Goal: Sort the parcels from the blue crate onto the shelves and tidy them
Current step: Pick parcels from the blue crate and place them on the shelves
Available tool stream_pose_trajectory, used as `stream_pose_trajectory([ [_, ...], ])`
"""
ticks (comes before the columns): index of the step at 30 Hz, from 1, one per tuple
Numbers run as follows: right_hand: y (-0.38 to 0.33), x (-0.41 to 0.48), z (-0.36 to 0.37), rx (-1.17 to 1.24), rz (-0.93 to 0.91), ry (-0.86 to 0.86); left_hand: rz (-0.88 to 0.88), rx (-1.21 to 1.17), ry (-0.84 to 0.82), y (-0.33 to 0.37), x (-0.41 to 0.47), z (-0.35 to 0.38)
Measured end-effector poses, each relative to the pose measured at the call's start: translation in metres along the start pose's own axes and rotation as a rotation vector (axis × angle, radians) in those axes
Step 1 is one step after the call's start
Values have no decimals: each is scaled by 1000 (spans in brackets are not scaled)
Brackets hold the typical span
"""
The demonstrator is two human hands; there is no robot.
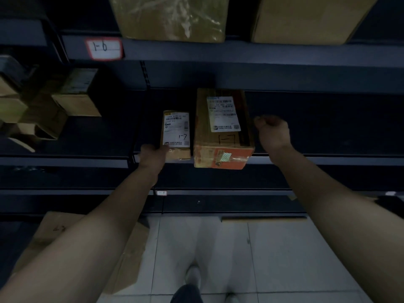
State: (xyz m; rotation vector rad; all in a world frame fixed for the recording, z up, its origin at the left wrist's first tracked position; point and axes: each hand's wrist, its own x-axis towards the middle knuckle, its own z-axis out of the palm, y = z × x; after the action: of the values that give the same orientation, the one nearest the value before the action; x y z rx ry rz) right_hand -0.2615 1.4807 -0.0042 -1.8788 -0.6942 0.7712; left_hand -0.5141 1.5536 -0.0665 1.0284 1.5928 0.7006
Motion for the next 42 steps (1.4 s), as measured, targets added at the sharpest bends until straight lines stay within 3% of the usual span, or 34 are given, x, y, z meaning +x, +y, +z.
stream_pose_trajectory([
  [5, -20, -35, -14, -152, -211, -114, 180, 173, 144, 23, -35, 2],
  [13, -53, -98, -64, -476, -492, -256, 494, 327, 85, 60, -140, 11],
  [22, -102, -156, -126, -722, -823, -189, 873, 536, 143, 114, -254, 15],
  [32, -149, -221, -196, -1134, -961, 186, 1344, 920, 354, 163, -335, 15],
  [37, -163, -251, -219, -1178, -926, 468, 1570, 980, 396, 192, -358, 16],
  [42, -163, -276, -228, -1200, -873, 684, 1744, 909, 325, 207, -372, 17],
])
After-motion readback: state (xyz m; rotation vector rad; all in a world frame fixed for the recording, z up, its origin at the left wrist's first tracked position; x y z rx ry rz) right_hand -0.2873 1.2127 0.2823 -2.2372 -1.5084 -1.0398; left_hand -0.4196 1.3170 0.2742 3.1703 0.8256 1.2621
